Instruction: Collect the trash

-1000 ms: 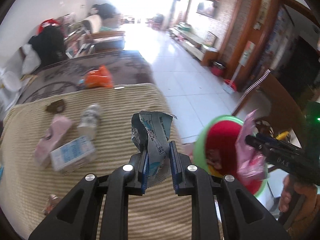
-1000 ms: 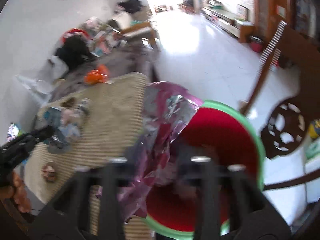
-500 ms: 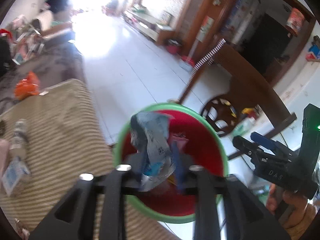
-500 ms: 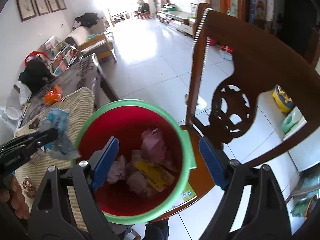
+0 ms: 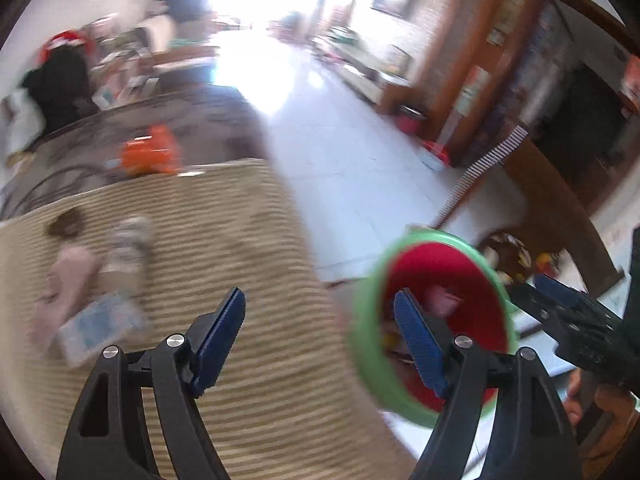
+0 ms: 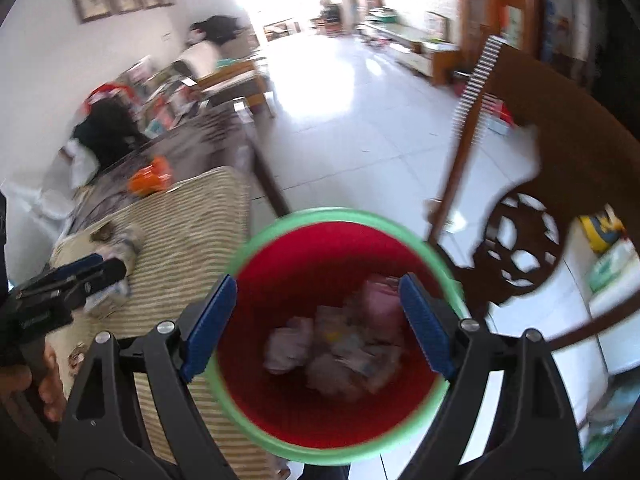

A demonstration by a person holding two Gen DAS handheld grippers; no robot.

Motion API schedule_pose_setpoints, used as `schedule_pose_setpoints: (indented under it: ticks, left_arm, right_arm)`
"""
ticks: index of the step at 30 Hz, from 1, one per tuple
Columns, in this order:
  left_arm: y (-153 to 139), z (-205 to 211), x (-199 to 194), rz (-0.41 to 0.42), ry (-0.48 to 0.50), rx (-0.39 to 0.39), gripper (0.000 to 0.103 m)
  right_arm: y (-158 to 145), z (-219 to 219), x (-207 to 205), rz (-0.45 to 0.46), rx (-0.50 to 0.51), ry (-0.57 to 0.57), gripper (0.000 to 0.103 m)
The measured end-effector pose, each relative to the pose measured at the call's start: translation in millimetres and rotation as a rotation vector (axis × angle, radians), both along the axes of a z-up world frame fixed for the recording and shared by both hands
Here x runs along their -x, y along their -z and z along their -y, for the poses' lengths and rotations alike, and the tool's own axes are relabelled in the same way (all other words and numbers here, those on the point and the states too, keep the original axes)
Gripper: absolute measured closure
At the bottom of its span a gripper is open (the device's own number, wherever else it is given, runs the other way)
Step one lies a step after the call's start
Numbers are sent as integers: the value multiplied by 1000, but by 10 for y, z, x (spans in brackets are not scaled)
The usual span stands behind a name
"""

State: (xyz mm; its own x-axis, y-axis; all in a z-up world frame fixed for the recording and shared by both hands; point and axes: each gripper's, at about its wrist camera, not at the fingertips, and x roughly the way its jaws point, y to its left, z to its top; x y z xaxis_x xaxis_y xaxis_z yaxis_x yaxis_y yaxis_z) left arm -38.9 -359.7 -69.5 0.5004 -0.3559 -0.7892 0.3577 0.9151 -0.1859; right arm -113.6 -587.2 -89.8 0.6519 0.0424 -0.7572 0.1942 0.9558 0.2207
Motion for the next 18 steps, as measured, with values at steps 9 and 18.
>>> schedule_pose_setpoints:
  ticks: [9,18]
  left_arm:
    - [254,-1475,-401,14,-236,-189,32]
    - [935,-2368,-1123,-175,-191,-254,35]
  right_arm:
    - [117,-934,-390,-49,-22,-152,21]
    - [202,-1800,-483,-103,-15,-137,21]
